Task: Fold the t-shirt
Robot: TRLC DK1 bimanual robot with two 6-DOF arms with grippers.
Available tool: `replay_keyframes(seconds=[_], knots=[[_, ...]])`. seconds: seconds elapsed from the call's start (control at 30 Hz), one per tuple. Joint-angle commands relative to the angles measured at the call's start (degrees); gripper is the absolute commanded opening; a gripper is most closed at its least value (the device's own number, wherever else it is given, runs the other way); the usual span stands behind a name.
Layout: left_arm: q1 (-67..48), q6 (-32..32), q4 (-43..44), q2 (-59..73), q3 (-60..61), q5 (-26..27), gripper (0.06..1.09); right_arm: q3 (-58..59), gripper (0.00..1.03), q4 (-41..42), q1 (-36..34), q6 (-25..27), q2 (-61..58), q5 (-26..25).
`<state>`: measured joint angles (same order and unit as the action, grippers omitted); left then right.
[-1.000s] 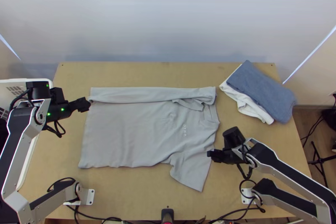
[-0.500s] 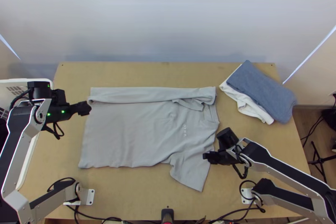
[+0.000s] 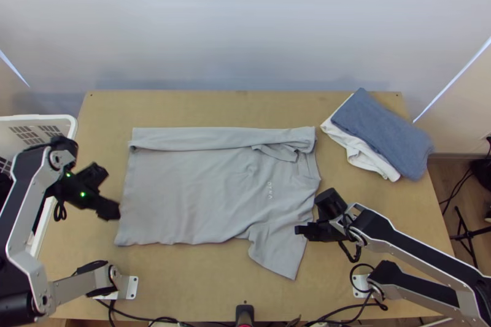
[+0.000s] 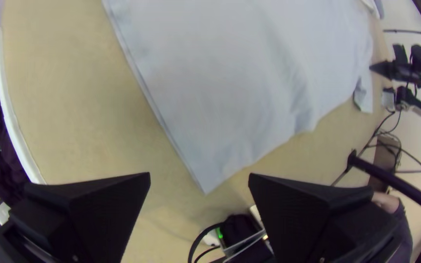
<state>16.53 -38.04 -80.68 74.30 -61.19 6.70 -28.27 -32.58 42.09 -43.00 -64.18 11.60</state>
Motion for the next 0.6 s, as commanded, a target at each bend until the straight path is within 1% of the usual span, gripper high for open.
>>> replay_keyframes(seconds=[0.0, 0.07, 0.17, 0.23, 0.27, 0.5, 0.53, 0.57], knots=[[1.0, -10.6, -4.5, 3.8, 7.3, -6.8, 1.03, 0.2, 0.03, 0.1, -0.6, 0.1, 0.0, 0.0], [-0.1, -10.5, -1.9, 3.8, 9.2, -7.3, 1.03, 0.2, 0.03, 0.1, -1.0, 0.1, -0.1, 0.0], [-3.4, -8.1, 2.3, 4.4, 12.5, -7.4, 1.03, 0.2, 0.03, 0.3, -1.0, 0.0, -0.1, 0.0], [-5.2, -7.2, 4.6, 4.5, 14.3, -7.7, 1.0, 0.2, 0.03, 0.5, -1.0, 0.0, -0.2, 0.0], [-6.1, -6.3, 4.8, 4.8, 14.9, -7.8, 0.97, 0.2, 0.03, 0.5, -1.1, 0.0, -0.2, 0.0], [-9.2, -4.1, 8.9, 6.4, 17.7, -7.8, 0.96, 0.2, 0.03, 0.5, -1.6, 0.0, -0.1, 0.0], [-9.3, -4.0, 9.3, 6.6, 17.9, -7.8, 0.95, 0.2, 0.03, 0.5, -1.7, -0.1, -0.1, 0.0], [-9.3, -4.0, 8.8, 6.7, 18.4, -8.5, 0.89, 0.2, 0.03, 0.5, -1.8, 0.0, -0.1, 0.0]])
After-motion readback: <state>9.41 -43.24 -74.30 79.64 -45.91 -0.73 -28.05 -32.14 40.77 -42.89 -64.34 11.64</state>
